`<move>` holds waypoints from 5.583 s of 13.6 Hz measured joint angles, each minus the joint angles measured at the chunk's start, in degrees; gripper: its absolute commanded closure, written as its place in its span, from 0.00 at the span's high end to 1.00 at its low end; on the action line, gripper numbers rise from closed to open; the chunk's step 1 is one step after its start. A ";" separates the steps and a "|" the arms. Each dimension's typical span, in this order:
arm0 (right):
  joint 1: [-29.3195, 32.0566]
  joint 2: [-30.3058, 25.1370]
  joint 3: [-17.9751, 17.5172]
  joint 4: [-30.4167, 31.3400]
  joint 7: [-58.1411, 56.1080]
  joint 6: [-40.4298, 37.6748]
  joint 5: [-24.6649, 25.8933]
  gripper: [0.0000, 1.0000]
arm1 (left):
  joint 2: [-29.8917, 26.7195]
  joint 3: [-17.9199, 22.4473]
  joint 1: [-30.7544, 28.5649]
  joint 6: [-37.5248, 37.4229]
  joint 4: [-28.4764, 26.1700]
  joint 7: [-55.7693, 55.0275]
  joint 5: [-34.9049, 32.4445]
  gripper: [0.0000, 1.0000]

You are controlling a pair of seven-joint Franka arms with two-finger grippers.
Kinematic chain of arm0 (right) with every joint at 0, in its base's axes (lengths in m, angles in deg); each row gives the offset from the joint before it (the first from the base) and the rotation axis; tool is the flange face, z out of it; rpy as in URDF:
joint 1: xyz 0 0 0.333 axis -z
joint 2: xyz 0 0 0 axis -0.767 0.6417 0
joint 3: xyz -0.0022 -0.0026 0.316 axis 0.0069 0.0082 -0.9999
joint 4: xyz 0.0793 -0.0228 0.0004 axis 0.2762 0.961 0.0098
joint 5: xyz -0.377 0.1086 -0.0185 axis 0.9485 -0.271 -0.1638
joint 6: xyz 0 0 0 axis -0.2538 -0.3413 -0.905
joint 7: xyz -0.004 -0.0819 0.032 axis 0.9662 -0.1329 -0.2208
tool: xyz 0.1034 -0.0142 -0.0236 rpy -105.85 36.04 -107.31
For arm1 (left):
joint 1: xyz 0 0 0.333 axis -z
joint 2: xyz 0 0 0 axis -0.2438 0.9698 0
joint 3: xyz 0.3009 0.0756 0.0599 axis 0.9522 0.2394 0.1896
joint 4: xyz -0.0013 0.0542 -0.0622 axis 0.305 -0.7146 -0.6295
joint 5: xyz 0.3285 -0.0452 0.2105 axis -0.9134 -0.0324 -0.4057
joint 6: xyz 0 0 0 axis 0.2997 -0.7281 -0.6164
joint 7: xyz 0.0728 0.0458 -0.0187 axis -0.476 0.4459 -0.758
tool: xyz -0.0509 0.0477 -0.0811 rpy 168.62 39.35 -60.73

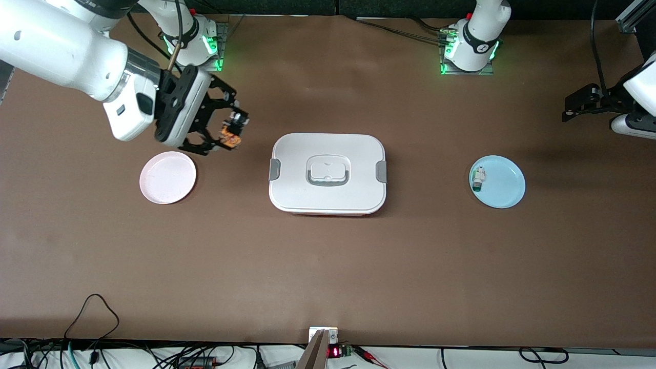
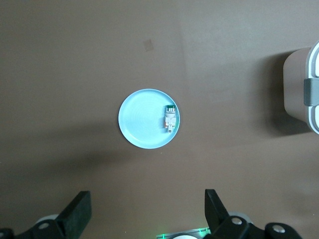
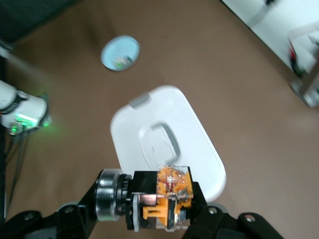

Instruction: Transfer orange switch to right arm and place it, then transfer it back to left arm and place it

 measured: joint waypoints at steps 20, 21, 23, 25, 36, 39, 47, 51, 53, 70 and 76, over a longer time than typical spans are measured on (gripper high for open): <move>-9.41 10.00 -0.11 3.64 -35.19 12.16 -46.01 0.41 | 11.44 -5.95 -6.21 -10.62 -6.49 -15.08 61.95 1.00; -10.63 10.29 -0.12 3.64 -35.18 13.99 -47.09 0.41 | 11.43 -6.49 -6.20 -8.44 -7.81 -15.22 63.70 1.00; -12.08 10.72 -0.11 3.64 -35.13 16.87 -48.12 0.41 | 11.20 -8.72 -6.20 -2.59 -9.73 -17.19 67.18 1.00; -12.75 11.00 -0.11 3.63 -35.06 18.46 -48.42 0.39 | 10.64 -12.55 -6.14 4.51 -11.26 -21.03 71.28 1.00; -15.93 11.78 -0.02 3.56 -32.37 27.20 -48.61 0.39 | 13.05 -25.43 -5.12 29.45 -13.83 -24.63 79.92 1.00; -15.93 11.77 -0.02 3.38 -32.37 27.78 -48.61 0.39 | 13.42 -25.49 -3.87 31.36 -13.80 -24.60 80.02 0.98; -15.93 11.77 -0.01 3.17 -32.37 28.50 -48.61 0.39 | 14.49 -25.47 -1.59 33.20 -12.63 -24.92 85.15 0.87; -15.93 11.77 -0.01 3.16 -32.37 28.53 -48.61 0.39 | 15.02 -25.47 -1.58 33.20 -12.40 -24.92 85.15 0.73; -15.93 11.77 -0.01 3.16 -32.37 28.53 -48.61 0.39 | 15.09 -25.47 -1.58 33.20 -12.32 -24.92 85.15 0.60; -16.13 11.77 -0.03 3.26 -30.81 28.52 -48.98 1.00 | 15.25 -25.33 -2.00 32.13 -11.82 -25.48 85.14 0.00; -16.55 11.71 -0.03 3.26 -31.15 28.50 -48.95 1.00 | 15.28 -25.28 -2.01 31.67 -11.82 -26.97 85.14 0.00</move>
